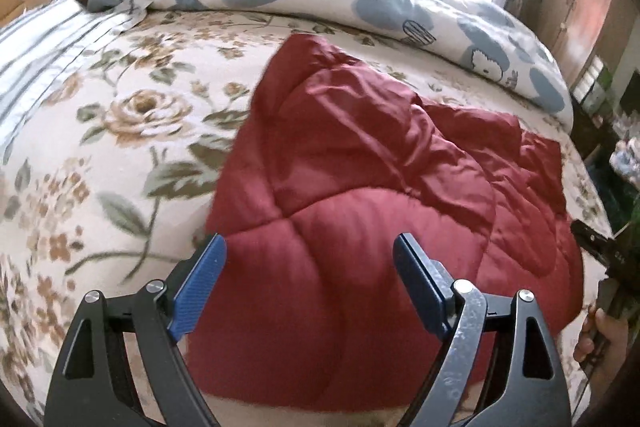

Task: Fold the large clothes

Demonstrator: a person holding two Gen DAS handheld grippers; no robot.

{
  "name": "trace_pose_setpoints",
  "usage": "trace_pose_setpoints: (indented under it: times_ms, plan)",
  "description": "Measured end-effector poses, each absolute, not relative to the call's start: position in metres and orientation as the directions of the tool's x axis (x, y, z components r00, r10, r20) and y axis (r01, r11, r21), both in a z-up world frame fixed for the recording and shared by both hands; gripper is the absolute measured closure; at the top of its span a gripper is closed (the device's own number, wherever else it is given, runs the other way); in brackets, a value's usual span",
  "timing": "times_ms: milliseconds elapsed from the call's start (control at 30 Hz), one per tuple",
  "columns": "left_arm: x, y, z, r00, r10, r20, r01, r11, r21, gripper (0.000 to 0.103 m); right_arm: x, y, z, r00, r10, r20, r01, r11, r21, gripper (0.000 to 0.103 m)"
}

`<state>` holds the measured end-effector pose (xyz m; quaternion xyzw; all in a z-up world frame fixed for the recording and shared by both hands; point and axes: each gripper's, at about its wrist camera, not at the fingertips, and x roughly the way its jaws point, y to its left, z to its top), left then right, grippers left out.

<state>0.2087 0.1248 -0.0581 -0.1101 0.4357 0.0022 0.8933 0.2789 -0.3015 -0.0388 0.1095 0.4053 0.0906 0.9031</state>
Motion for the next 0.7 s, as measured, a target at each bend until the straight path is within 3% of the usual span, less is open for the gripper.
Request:
trace_pose_setpoints:
  times_ms: [300, 700]
  plan:
    - [0.189, 0.176, -0.069, 0.625, -0.157, -0.764, -0.157, 0.934, -0.32, 0.016, 0.247, -0.34, -0.025, 0.683, 0.226, -0.695, -0.045, 0.962, 0.269, 0.001]
    - [0.2, 0.186, -0.089, 0.581, -0.201, -0.788, -0.182, 0.912, -0.367, 0.016, 0.248, -0.367, -0.05, 0.634, 0.249, -0.732, 0.011, 0.944, 0.33, 0.001]
